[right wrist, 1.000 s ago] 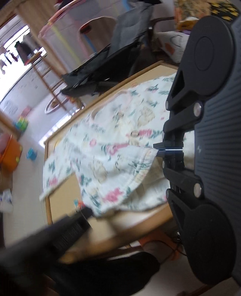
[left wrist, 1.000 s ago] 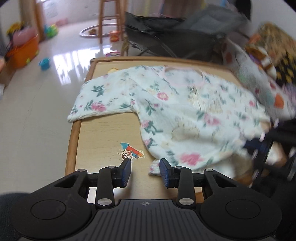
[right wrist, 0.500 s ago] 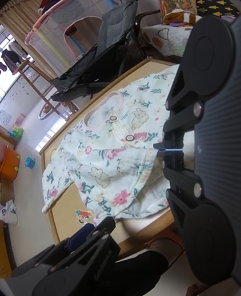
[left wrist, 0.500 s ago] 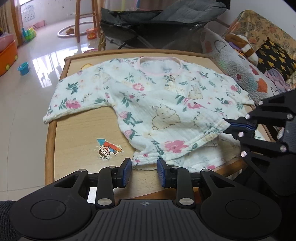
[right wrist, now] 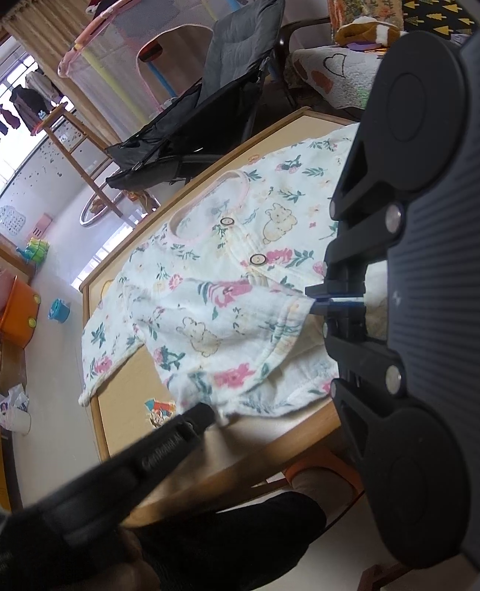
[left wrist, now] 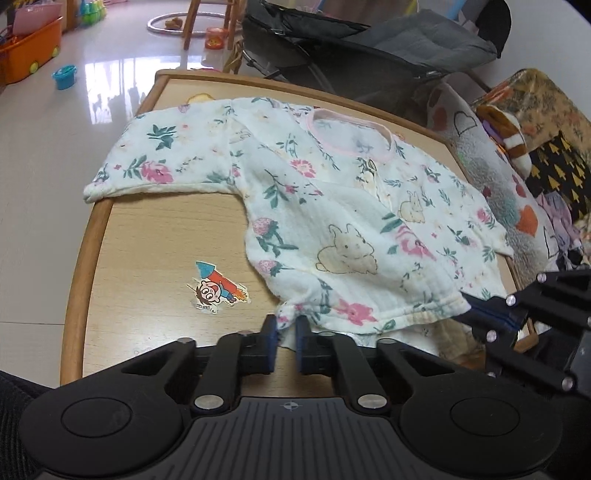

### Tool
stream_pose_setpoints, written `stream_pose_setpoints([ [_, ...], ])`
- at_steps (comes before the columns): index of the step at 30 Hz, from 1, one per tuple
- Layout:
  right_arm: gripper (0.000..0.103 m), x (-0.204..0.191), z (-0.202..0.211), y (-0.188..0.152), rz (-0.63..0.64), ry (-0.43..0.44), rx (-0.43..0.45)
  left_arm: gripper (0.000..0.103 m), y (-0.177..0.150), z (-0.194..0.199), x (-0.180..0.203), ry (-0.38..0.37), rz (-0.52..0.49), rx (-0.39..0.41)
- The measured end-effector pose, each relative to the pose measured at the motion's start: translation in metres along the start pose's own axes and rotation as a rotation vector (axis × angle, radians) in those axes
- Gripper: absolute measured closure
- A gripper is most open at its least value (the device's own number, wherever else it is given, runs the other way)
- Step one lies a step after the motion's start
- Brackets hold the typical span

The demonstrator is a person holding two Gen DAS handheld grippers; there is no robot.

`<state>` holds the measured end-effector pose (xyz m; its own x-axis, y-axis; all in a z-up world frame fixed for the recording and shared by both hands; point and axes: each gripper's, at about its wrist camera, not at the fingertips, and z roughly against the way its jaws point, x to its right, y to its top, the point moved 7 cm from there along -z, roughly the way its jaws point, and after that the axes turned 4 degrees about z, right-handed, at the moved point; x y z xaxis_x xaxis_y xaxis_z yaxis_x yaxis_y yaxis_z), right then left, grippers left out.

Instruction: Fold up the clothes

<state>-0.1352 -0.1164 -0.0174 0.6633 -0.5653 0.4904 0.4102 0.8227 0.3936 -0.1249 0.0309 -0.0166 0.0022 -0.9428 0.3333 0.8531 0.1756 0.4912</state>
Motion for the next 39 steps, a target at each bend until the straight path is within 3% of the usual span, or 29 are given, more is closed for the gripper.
stream_pose_setpoints([
  [9,0.101,-0.004,0.007,0.002,0.025,0.002,0.019,0.102,-0.002,0.027,-0.001,-0.001,0.032,0.04],
  [16,0.101,-0.021,0.016,0.008,0.117,0.027,0.05,0.102,-0.01,0.046,-0.015,0.025,0.082,0.038],
  [25,0.096,-0.041,0.023,0.003,0.207,0.178,0.029,0.101,-0.01,0.044,-0.029,0.077,0.105,0.018],
  [29,0.09,-0.019,0.036,0.001,0.095,0.221,0.049,0.101,-0.011,0.043,-0.032,0.089,0.11,0.009],
  [34,0.078,0.029,0.02,0.003,-0.213,0.239,0.039,0.095,-0.013,0.04,-0.033,0.119,0.111,-0.008],
  [39,0.077,0.025,0.004,-0.001,-0.276,0.321,0.016,0.089,-0.012,0.045,-0.036,0.165,0.103,-0.009],
])
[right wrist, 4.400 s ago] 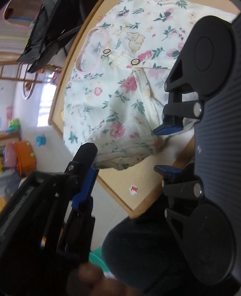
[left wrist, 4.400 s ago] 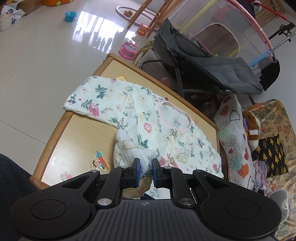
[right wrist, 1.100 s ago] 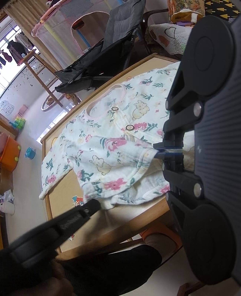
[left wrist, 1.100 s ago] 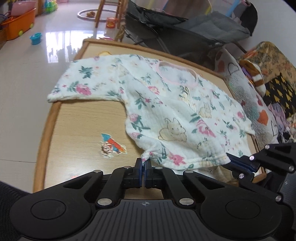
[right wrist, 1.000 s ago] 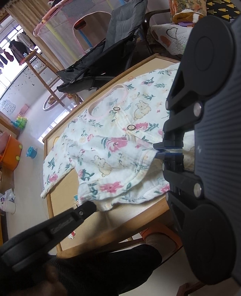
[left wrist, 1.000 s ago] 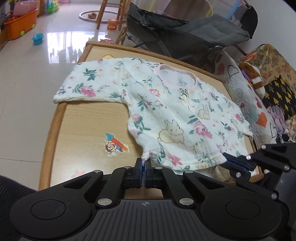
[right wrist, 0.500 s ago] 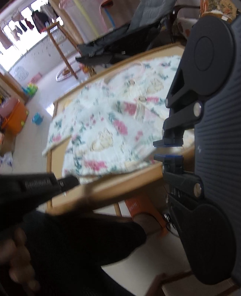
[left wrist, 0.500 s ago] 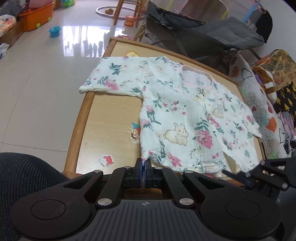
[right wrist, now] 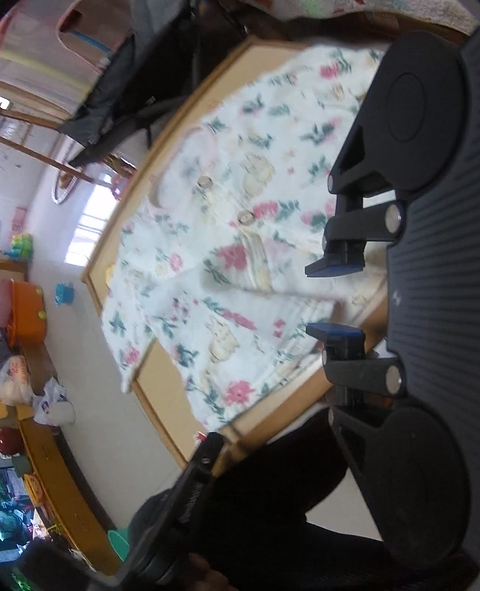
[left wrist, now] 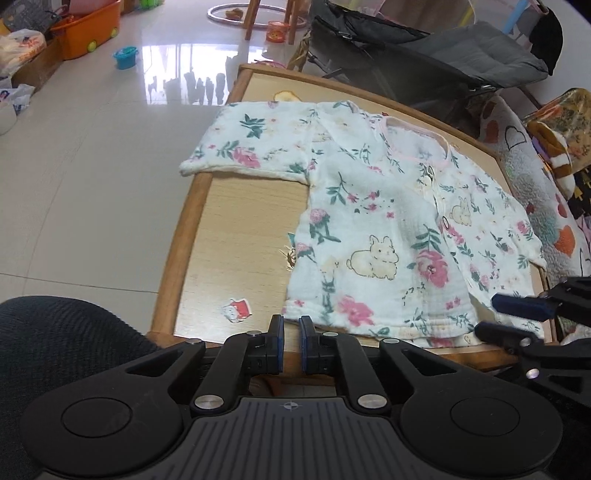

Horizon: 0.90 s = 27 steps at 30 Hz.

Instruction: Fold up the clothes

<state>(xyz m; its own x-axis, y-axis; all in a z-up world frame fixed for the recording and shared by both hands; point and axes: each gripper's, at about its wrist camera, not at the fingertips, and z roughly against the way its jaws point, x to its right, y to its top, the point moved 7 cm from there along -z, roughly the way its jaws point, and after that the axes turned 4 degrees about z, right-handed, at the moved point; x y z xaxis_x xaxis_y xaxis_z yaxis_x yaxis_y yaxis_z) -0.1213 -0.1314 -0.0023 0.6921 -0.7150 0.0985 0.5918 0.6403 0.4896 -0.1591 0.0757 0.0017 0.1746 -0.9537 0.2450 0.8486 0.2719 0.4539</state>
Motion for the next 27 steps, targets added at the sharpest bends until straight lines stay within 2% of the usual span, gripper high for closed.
stream_pose_setpoints([
  [3,0.077,0.004,-0.007,-0.005,-0.084,0.008,0.006,0.089,0.005,0.01,-0.005,0.023,0.015,0.023],
  [7,0.077,0.011,-0.013,-0.007,-0.216,0.058,0.028,0.086,0.012,0.016,0.005,-0.014,0.01,0.037],
  [8,0.08,0.01,-0.015,-0.007,-0.212,0.057,0.023,0.084,0.013,0.017,0.009,-0.028,0.002,0.039],
  [9,0.088,0.009,-0.017,-0.007,-0.199,0.053,0.016,0.076,0.015,0.017,0.015,-0.041,-0.009,0.041],
  [10,0.095,0.007,-0.017,-0.007,-0.179,0.042,0.012,0.065,0.015,0.016,0.021,-0.055,-0.014,0.045],
  [12,0.098,0.003,-0.014,-0.006,-0.139,0.016,0.017,0.054,0.017,0.016,0.032,-0.088,-0.015,0.057],
  [15,0.098,-0.003,0.002,-0.001,-0.037,-0.07,0.031,0.052,0.02,0.01,0.047,-0.119,-0.028,0.074],
  [20,0.098,-0.04,0.024,0.009,0.294,-0.209,0.031,0.052,0.022,-0.008,0.061,-0.124,-0.065,0.07],
  [23,0.097,-0.062,0.014,0.002,0.407,-0.192,-0.026,0.052,0.016,-0.025,0.058,-0.075,-0.064,0.024],
  [27,0.095,-0.069,-0.003,-0.016,0.44,-0.165,-0.124,0.052,0.006,-0.034,0.047,-0.036,-0.046,0.001],
])
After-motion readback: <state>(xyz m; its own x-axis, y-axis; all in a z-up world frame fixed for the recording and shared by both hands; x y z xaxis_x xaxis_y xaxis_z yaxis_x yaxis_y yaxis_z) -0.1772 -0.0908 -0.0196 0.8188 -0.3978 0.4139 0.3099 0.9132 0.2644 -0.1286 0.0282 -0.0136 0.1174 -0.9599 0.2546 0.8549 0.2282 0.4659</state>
